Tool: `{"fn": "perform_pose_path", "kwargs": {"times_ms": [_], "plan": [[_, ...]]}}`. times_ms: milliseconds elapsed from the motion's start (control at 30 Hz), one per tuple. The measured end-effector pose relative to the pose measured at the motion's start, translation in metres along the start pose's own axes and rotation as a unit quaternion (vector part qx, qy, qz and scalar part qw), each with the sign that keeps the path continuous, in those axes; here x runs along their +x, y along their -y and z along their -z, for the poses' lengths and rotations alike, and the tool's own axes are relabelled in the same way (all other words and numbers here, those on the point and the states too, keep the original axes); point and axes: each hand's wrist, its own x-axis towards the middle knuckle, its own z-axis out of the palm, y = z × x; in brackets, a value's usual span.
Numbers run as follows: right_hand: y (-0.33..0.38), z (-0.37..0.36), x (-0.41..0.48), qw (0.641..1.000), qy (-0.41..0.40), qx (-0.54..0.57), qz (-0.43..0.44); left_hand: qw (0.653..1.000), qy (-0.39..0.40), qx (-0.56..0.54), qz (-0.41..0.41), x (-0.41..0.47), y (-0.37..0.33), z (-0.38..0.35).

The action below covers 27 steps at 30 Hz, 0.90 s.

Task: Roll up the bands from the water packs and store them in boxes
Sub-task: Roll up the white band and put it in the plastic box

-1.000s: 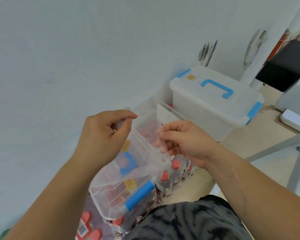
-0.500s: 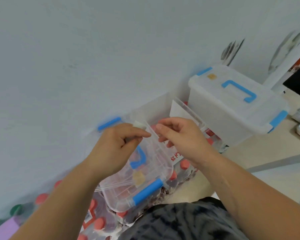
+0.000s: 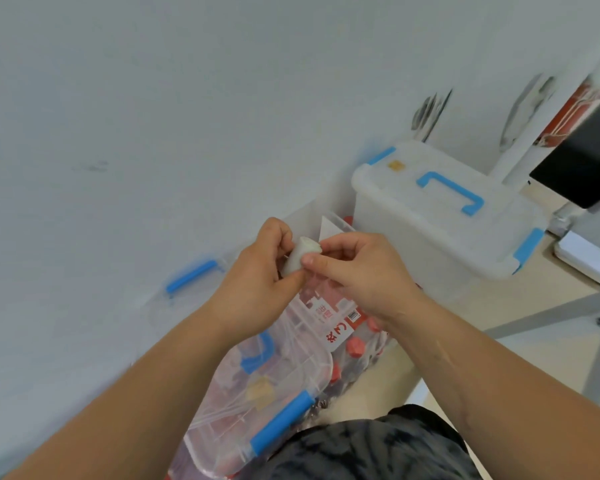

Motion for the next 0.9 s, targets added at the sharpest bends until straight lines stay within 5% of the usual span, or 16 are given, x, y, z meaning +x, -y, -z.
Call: {"fn": "perform_pose_path", "kwargs": {"times_ms": [200,300,433,900], "plan": [[-0.012,-0.003,0.031,0.992,-0.002,-0.128,0.0,0.989,-0.02,0.142,0.042,0.014,0.019,0.011],[-0.022,-0.004,0.053,0.972,0.016,-0.234,-0.003,0.951,-0.09,0.294,0.02,0.014,0.038,0.026],[-0.035,-0.016,0.085,0.946,0.066,-0.316,-0.02,0.909,-0.04,0.409,0.067,0.014,0.053,0.033],[-0.068,-0.053,0.124,0.893,0.15,-0.42,-0.065,0.915,0.006,0.39,0.101,0.005,0.063,0.026]]}}
